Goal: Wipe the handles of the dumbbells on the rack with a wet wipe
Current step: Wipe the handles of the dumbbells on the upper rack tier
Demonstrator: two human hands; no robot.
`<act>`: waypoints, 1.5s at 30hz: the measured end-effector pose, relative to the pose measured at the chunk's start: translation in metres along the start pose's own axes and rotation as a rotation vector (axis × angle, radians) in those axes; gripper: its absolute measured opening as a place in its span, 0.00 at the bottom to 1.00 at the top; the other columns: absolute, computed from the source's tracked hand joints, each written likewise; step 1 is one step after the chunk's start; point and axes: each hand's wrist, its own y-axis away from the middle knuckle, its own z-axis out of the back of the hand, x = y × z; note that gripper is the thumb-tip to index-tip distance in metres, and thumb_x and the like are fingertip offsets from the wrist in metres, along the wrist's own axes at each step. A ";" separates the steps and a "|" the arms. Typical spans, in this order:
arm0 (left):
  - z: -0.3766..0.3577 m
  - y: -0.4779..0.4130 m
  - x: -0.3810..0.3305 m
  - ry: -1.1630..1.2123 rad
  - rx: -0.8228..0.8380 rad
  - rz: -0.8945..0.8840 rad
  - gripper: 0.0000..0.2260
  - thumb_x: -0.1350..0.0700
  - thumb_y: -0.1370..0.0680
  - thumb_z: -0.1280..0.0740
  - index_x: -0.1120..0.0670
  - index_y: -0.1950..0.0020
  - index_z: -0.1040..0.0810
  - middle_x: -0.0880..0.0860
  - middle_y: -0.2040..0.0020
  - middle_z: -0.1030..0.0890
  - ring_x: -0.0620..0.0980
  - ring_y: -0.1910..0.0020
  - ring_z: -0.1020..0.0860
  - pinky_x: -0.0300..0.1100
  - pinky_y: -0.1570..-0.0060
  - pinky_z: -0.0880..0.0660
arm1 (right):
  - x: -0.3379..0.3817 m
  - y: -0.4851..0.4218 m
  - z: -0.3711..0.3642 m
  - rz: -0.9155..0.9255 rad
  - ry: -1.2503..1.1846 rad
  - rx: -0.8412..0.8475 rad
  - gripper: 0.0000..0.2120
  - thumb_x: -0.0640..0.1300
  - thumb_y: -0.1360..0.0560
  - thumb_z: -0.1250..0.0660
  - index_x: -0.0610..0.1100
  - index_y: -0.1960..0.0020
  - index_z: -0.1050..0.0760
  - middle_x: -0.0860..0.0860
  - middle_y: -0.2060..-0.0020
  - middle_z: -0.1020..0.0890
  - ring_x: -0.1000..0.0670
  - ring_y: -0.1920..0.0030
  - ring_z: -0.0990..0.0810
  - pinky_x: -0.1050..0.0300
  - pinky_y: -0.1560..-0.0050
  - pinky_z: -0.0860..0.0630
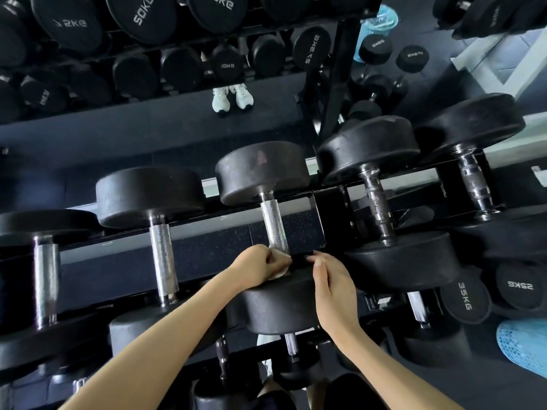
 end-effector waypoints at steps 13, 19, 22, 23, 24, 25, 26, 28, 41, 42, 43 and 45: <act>-0.009 -0.010 -0.009 0.467 -0.242 0.245 0.17 0.47 0.28 0.27 0.63 0.57 0.19 0.54 0.60 0.17 0.48 0.61 0.21 0.40 0.60 0.25 | -0.001 0.001 0.004 -0.028 -0.011 0.054 0.24 0.57 0.24 0.52 0.48 0.47 0.21 0.59 0.45 0.22 0.61 0.39 0.28 0.66 0.38 0.36; -0.001 -0.005 -0.005 0.226 -0.053 0.179 0.12 0.49 0.34 0.22 0.55 0.63 0.20 0.49 0.61 0.17 0.46 0.59 0.20 0.35 0.57 0.25 | 0.000 0.000 0.004 -0.062 -0.015 0.050 0.23 0.56 0.25 0.50 0.47 0.48 0.20 0.58 0.46 0.21 0.62 0.41 0.27 0.69 0.39 0.36; 0.008 -0.005 -0.008 0.147 -0.013 0.168 0.16 0.48 0.35 0.21 0.57 0.64 0.24 0.51 0.61 0.17 0.46 0.59 0.20 0.37 0.56 0.24 | 0.001 0.000 0.004 -0.080 -0.025 0.056 0.21 0.55 0.24 0.49 0.47 0.48 0.20 0.58 0.46 0.21 0.62 0.41 0.27 0.67 0.38 0.35; 0.011 -0.004 -0.008 0.134 0.004 0.162 0.16 0.49 0.34 0.22 0.56 0.66 0.25 0.49 0.64 0.19 0.44 0.63 0.21 0.32 0.60 0.26 | 0.002 0.000 0.005 -0.086 -0.023 0.060 0.21 0.54 0.24 0.49 0.47 0.48 0.20 0.58 0.46 0.21 0.62 0.41 0.28 0.67 0.38 0.35; 0.015 -0.002 -0.010 0.103 0.020 0.152 0.15 0.50 0.33 0.22 0.55 0.68 0.27 0.47 0.68 0.22 0.40 0.68 0.24 0.26 0.68 0.30 | 0.003 0.000 0.005 -0.094 -0.025 0.063 0.20 0.53 0.24 0.48 0.47 0.48 0.20 0.57 0.46 0.22 0.62 0.41 0.28 0.67 0.37 0.35; 0.018 -0.001 -0.009 0.061 0.041 0.143 0.16 0.50 0.32 0.23 0.54 0.69 0.29 0.46 0.70 0.25 0.39 0.71 0.28 0.26 0.72 0.33 | 0.004 0.001 0.005 -0.105 -0.031 0.063 0.19 0.52 0.23 0.48 0.47 0.48 0.20 0.57 0.45 0.22 0.62 0.41 0.28 0.65 0.37 0.35; 0.021 0.000 -0.008 0.025 0.051 0.130 0.17 0.50 0.30 0.24 0.53 0.70 0.30 0.47 0.70 0.27 0.41 0.71 0.30 0.27 0.74 0.35 | 0.005 0.001 0.005 -0.116 -0.039 0.062 0.18 0.51 0.22 0.47 0.47 0.48 0.20 0.57 0.45 0.22 0.62 0.41 0.27 0.64 0.36 0.34; 0.029 0.004 -0.005 -0.015 0.027 0.109 0.19 0.50 0.27 0.27 0.54 0.71 0.33 0.49 0.70 0.30 0.43 0.71 0.31 0.30 0.74 0.35 | 0.007 0.002 0.006 -0.134 -0.042 0.069 0.15 0.47 0.20 0.44 0.46 0.47 0.20 0.57 0.46 0.22 0.61 0.41 0.27 0.61 0.35 0.33; 0.048 0.053 -0.056 0.859 0.125 0.192 0.16 0.48 0.19 0.41 0.56 0.57 0.20 0.48 0.67 0.19 0.43 0.69 0.26 0.37 0.63 0.34 | 0.074 -0.014 0.020 0.225 0.169 0.164 0.21 0.62 0.31 0.36 0.50 0.45 0.22 0.59 0.48 0.20 0.61 0.47 0.26 0.64 0.45 0.29; 0.047 0.051 -0.062 0.863 0.142 0.195 0.17 0.45 0.20 0.41 0.55 0.57 0.19 0.50 0.62 0.18 0.45 0.65 0.25 0.39 0.59 0.33 | 0.075 -0.016 0.020 0.206 0.125 0.158 0.18 0.61 0.28 0.36 0.50 0.48 0.21 0.59 0.51 0.20 0.59 0.49 0.24 0.61 0.48 0.27; 0.046 0.049 -0.067 0.858 0.151 0.200 0.17 0.44 0.21 0.40 0.54 0.57 0.19 0.50 0.58 0.18 0.46 0.60 0.23 0.41 0.54 0.31 | 0.076 -0.018 0.022 0.177 0.058 0.138 0.14 0.59 0.26 0.36 0.50 0.51 0.20 0.59 0.54 0.19 0.58 0.52 0.23 0.58 0.51 0.25; 0.043 0.044 -0.078 0.846 0.126 0.228 0.18 0.40 0.26 0.37 0.54 0.53 0.20 0.51 0.51 0.18 0.48 0.51 0.21 0.43 0.47 0.29 | 0.075 -0.026 0.034 0.096 -0.088 0.098 0.10 0.53 0.24 0.35 0.49 0.58 0.20 0.58 0.61 0.19 0.58 0.59 0.21 0.59 0.59 0.24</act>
